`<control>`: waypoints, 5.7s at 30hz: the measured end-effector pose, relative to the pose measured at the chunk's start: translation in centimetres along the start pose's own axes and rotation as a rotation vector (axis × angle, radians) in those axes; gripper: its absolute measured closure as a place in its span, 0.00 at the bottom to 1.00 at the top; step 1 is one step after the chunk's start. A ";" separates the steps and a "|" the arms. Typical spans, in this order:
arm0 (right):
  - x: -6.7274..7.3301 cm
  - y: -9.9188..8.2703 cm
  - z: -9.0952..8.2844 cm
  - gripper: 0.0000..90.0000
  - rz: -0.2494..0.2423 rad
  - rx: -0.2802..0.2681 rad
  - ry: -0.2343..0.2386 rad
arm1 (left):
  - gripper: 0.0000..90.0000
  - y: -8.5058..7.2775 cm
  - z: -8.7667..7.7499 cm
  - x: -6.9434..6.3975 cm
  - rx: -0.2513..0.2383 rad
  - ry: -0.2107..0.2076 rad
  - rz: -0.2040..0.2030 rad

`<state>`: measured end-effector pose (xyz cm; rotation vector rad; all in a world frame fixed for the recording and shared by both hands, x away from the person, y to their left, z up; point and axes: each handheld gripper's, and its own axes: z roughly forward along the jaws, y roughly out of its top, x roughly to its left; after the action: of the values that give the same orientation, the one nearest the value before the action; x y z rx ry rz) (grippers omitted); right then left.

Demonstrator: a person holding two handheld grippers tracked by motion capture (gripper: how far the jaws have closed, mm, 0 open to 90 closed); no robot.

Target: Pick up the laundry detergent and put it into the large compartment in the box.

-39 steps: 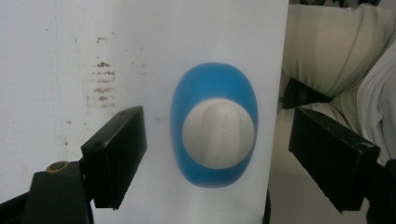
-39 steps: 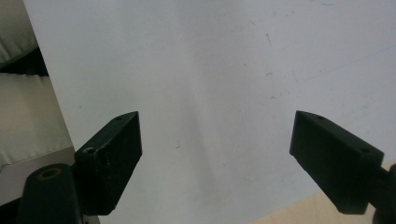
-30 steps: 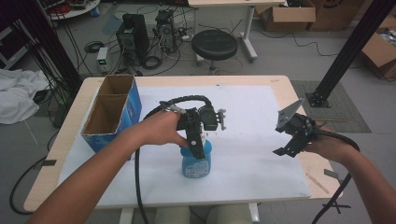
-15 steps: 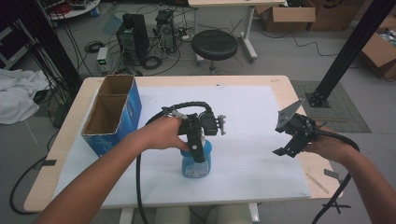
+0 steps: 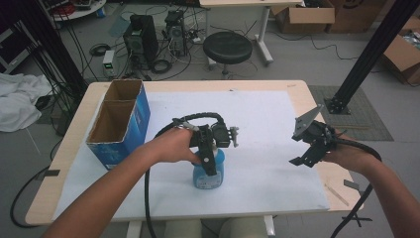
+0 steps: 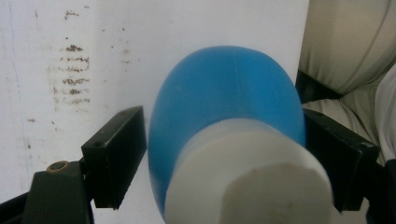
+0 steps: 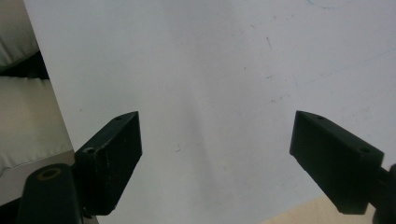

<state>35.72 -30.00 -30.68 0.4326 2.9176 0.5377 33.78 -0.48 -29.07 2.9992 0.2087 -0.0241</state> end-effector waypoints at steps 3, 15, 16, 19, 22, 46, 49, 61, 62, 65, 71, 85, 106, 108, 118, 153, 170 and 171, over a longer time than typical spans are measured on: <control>0.0 0.0 -0.1 0.18 0.001 0.000 -0.002 | 0.23 -0.1 0.1 0.0 -0.002 -0.001 -0.002; 0.1 0.1 0.1 0.18 0.001 -0.003 0.001 | 0.27 -0.2 0.1 0.2 -0.005 0.009 -0.007; 0.1 0.1 0.1 0.18 0.001 -0.002 0.001 | 0.27 -0.2 0.1 0.2 -0.005 0.011 -0.007; 0.1 0.2 0.2 0.18 -0.002 -0.003 0.003 | 0.29 -0.3 0.1 0.2 -0.009 0.010 -0.008; 0.2 0.2 0.2 0.18 -0.001 -0.003 0.003 | 0.29 -0.3 0.1 0.2 -0.007 0.011 -0.008; 0.3 0.2 0.3 0.18 -0.001 -0.002 0.010 | 0.35 -0.3 0.0 0.2 -0.012 0.013 -0.003; 0.3 0.2 0.3 0.18 -0.001 -0.003 0.010 | 0.39 -0.4 -0.1 0.1 -0.018 0.006 0.003; 0.3 0.3 0.3 0.18 -0.002 -0.001 0.011 | 0.42 -0.5 -0.8 -0.2 -0.030 0.009 -0.014; 0.3 0.2 0.4 0.18 0.000 0.000 0.012 | 0.42 -0.6 -1.2 -0.1 -0.041 0.006 -0.034; 0.3 0.2 0.4 0.18 0.003 0.000 0.013 | 0.42 -1.0 -3.0 0.0 -0.073 0.007 -0.107; 0.3 0.4 0.5 0.18 -0.005 0.000 0.011 | 0.42 -1.9 -7.6 0.5 -0.121 0.051 -0.256; 0.4 0.9 0.4 0.18 -0.018 0.005 0.016 | 0.42 -4.2 -14.5 2.9 -0.097 0.182 -0.543; 0.2 1.4 0.6 0.18 -0.034 0.007 0.017 | 0.42 -8.3 -21.1 5.6 -0.163 0.254 -0.876; 0.2 1.4 0.6 0.18 -0.034 0.008 0.018 | 0.42 -8.4 -21.3 5.6 -0.160 0.262 -0.895; 0.0 1.7 0.8 0.18 -0.035 0.003 0.021 | 0.42 -11.1 -22.6 6.6 -0.174 0.312 -1.061; -0.3 1.4 1.2 0.18 -0.028 0.021 0.021 | 0.42 -21.2 -18.6 9.2 -0.179 0.395 -1.324; -0.4 1.1 1.7 0.18 -0.016 0.037 0.029 | 0.42 -23.4 -10.9 9.9 -0.149 0.402 -1.315; -0.4 1.1 1.8 0.18 -0.015 0.036 0.030 | 0.42 -23.5 -10.5 10.0 -0.148 0.404 -1.316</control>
<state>36.68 -28.55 -31.91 0.4096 2.9611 0.4947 40.45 25.33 -22.03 2.1291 1.9789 0.4224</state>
